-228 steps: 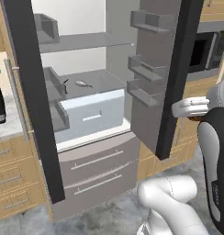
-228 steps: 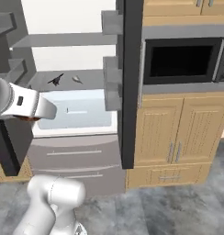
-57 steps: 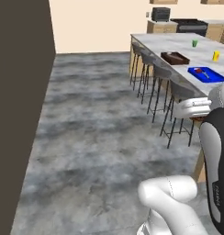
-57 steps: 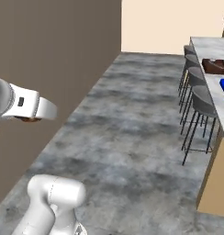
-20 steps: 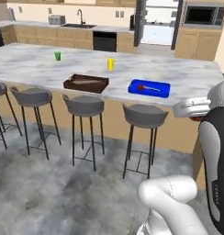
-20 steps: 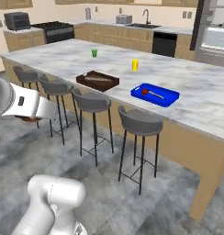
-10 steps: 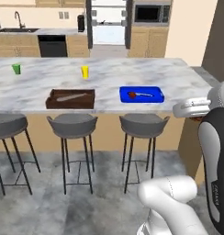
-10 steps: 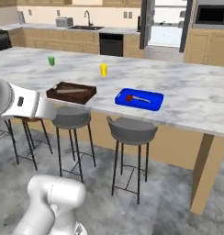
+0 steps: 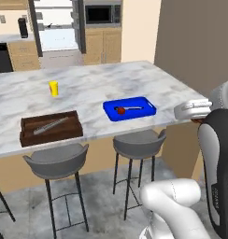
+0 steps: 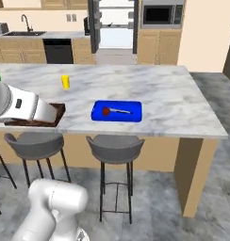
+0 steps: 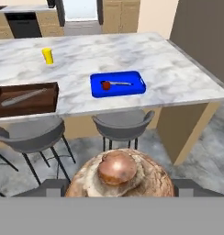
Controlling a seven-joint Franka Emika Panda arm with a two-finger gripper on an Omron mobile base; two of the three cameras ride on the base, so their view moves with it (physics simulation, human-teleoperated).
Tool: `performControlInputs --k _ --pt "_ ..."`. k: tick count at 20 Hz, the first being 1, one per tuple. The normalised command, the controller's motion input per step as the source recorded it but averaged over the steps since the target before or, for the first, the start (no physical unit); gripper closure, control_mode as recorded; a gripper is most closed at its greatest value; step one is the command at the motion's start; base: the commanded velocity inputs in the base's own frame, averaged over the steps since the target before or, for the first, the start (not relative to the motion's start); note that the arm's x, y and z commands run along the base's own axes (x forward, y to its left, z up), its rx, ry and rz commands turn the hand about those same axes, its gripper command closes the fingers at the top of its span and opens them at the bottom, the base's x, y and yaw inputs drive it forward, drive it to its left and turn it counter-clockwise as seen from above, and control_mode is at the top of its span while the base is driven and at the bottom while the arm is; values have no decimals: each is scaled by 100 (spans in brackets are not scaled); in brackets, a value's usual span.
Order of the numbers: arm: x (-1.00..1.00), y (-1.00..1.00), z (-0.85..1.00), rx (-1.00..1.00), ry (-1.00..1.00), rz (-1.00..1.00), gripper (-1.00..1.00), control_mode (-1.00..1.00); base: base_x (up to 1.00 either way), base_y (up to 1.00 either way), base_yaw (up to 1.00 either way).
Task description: Gather the mushroom and bell pepper from the fridge and place them on a tray on the dining counter. Then gather the fishs from the fridge and place them on the other tray.
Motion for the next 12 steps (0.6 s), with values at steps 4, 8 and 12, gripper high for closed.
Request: performControlInputs --k 4,8,12 --pt "0 0 0 0 0 0 100 100 79 2 -22" --pt "0 0 0 0 0 0 100 100 71 11 -8" --pt "0 0 0 0 0 0 100 100 29 19 -1"
